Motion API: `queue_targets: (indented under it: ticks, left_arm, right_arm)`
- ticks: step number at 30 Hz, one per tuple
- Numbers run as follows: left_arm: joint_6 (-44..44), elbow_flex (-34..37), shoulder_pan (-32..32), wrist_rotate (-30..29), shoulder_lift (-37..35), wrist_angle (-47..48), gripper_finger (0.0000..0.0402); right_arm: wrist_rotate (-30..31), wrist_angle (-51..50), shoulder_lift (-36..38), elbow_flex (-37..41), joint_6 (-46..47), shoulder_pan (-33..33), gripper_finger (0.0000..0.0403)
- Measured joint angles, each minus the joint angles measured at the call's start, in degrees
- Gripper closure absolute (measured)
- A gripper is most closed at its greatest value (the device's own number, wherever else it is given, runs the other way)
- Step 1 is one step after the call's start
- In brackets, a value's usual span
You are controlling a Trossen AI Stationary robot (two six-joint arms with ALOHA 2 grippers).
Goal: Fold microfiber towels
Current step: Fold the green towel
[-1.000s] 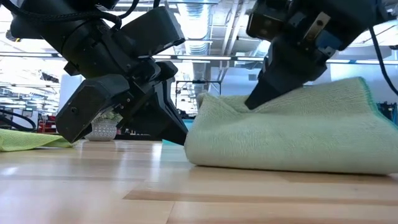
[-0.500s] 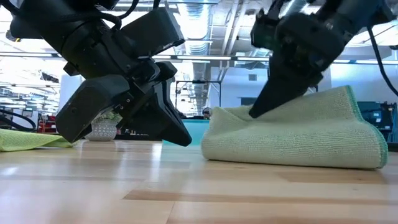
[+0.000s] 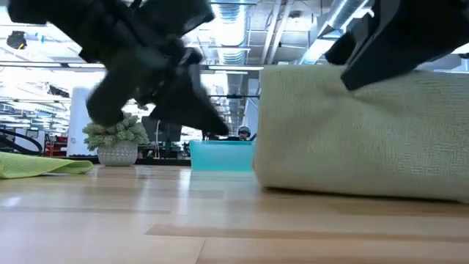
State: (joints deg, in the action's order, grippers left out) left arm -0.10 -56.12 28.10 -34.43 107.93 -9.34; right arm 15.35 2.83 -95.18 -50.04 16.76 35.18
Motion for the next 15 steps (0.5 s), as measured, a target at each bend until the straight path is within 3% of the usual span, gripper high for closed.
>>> queue_targets:
  ticks: [2, 5, 9, 15]
  left_arm:
    - [3.30, 0.13, -0.18, 4.76, 2.20, -7.00, 0.0401]
    - [3.07, 0.13, -0.66, 5.85, 5.95, -17.72, 0.0401]
    - [3.56, 0.17, -1.57, 8.92, 8.77, -21.51, 0.0401]
    - [4.00, 0.10, -2.85, 26.26, 10.55, -22.97, 0.0401]
  right_arm:
    - [-0.21, 1.22, -0.02, 0.00, -2.01, 0.71, 0.0376]
    - [-0.47, 2.17, -0.03, 0.00, -2.29, 1.20, 0.0380]
    - [-0.48, 3.35, -0.04, -0.02, -2.25, 1.09, 0.0375]
    - [-0.48, 2.81, -0.04, -0.02, -1.74, 1.12, 0.0373]
